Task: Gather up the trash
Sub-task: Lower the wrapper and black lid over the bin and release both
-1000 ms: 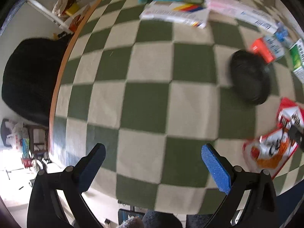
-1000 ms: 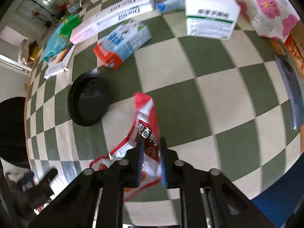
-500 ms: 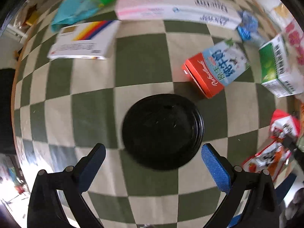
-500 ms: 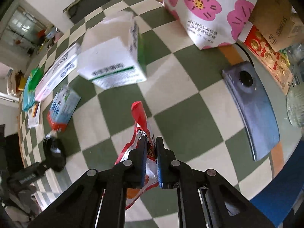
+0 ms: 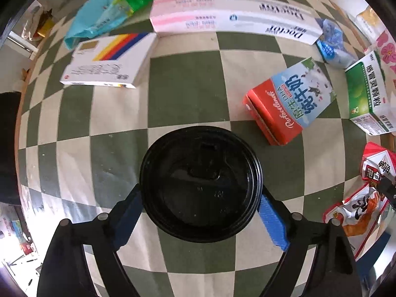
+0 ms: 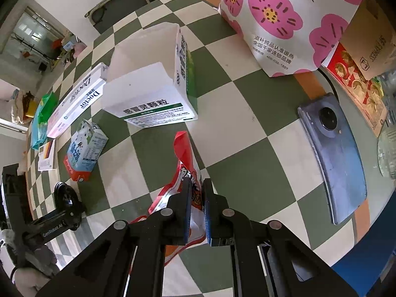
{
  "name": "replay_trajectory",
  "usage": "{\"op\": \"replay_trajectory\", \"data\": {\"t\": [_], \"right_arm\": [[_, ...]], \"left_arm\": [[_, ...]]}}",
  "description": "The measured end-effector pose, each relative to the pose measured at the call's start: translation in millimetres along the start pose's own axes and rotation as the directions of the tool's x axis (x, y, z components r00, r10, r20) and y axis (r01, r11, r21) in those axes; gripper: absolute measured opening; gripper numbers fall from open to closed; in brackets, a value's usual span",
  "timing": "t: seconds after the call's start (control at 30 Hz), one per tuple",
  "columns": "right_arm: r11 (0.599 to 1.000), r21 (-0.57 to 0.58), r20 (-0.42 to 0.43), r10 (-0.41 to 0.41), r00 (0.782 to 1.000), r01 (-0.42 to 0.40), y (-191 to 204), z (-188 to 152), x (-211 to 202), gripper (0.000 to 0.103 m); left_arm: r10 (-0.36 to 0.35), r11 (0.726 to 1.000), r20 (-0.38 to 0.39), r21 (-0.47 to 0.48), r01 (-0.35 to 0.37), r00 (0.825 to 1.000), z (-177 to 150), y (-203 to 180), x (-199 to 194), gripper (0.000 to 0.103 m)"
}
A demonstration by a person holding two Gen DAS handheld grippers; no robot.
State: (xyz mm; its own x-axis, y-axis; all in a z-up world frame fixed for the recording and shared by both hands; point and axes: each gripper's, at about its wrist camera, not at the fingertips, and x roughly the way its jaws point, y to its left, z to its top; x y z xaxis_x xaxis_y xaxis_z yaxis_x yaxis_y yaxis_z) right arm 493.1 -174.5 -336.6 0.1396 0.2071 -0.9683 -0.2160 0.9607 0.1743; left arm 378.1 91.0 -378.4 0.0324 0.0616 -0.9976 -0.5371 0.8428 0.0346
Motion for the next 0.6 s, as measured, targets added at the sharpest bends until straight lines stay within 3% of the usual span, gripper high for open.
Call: {"op": "replay_trajectory", "data": {"t": [0.3,0.6], "right_arm": [[0.996,-0.072,0.045,0.063,0.997,-0.06,25,-14,-37,0.005],[0.985,-0.15,0.121,0.107,0.987,-0.088,59,-57,-86,0.005]], "left_arm": [[0.025,1.0,0.127,-0.001,-0.025,0.992,-27,-5,-62,0.087],[0.003,1.0,0.222,-0.007,-0.001,0.975,-80,52,-99,0.087]]}}
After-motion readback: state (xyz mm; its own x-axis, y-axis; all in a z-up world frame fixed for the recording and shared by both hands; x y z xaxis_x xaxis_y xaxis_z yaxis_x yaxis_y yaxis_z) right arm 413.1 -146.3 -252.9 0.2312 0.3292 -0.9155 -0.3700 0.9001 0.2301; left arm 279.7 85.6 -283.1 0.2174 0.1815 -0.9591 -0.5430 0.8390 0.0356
